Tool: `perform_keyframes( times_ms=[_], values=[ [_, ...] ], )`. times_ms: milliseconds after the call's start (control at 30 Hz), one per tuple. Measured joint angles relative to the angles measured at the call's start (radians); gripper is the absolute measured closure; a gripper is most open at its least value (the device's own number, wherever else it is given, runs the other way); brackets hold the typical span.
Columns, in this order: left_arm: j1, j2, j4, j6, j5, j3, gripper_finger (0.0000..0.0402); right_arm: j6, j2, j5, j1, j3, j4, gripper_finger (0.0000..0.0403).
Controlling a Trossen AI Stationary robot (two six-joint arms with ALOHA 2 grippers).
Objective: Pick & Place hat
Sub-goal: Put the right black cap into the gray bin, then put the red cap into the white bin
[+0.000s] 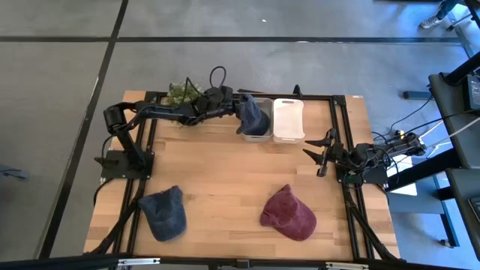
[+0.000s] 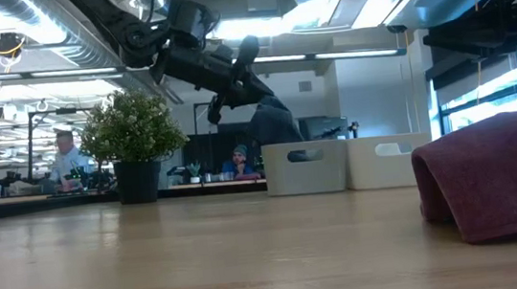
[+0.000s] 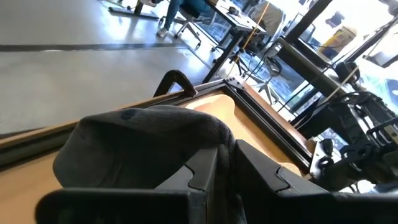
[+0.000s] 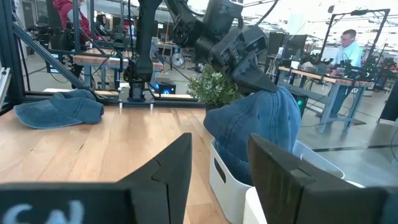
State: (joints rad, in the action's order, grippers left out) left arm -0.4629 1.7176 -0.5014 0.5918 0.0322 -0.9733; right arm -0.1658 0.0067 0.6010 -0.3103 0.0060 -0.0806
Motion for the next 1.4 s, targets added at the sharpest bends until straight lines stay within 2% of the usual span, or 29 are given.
perform_keyframes(
  times_ms=[233, 600, 667, 700, 833, 900, 1033, 1133, 1200, 1400],
  values=[
    [-0.004, 0.0, 0.0, -0.004, -0.01, 0.0, 0.0334, 0.0, 0.0, 0.0, 0.0, 0.0, 0.0, 0.0247],
    [-0.005, -0.027, 0.003, -0.082, -0.073, 0.0, 0.023, 0.004, 0.0, 0.0, 0.0, 0.0, 0.0, 0.0247],
    [-0.005, -0.048, 0.007, -0.112, -0.098, 0.0, 0.0217, 0.048, 0.0, -0.007, 0.0, 0.0, -0.001, 0.0247],
    [-0.005, -0.059, 0.003, -0.133, -0.115, 0.0, 0.0212, 0.088, 0.0, -0.038, 0.0, 0.0, -0.007, 0.0247],
    [-0.004, -0.108, 0.004, -0.207, -0.194, 0.0, 0.0202, 0.062, 0.017, -0.238, 0.0, 0.014, -0.013, 0.0247],
    [-0.004, -0.134, 0.011, -0.211, -0.21, 0.0, 0.0202, 0.105, 0.053, -0.258, -0.001, 0.052, -0.007, 0.0247],
    [-0.004, -0.169, 0.023, -0.22, -0.301, 0.0, 0.0206, 0.238, 0.196, -0.246, 0.0, 0.167, 0.142, 0.0247],
    [0.014, -0.173, 0.035, -0.299, -0.356, 0.0, 0.0207, 0.337, 0.362, -0.246, 0.0, 0.297, 0.281, 0.0247],
    [0.035, -0.173, 0.037, -0.349, -0.355, 0.0, 0.0205, 0.409, 0.494, -0.251, -0.001, 0.392, 0.383, 0.0247],
    [0.111, -0.173, 0.036, -0.455, -0.349, 0.0, 0.0205, 0.665, 0.869, -0.412, -0.002, 0.619, 0.64, 0.0247]
  ],
)
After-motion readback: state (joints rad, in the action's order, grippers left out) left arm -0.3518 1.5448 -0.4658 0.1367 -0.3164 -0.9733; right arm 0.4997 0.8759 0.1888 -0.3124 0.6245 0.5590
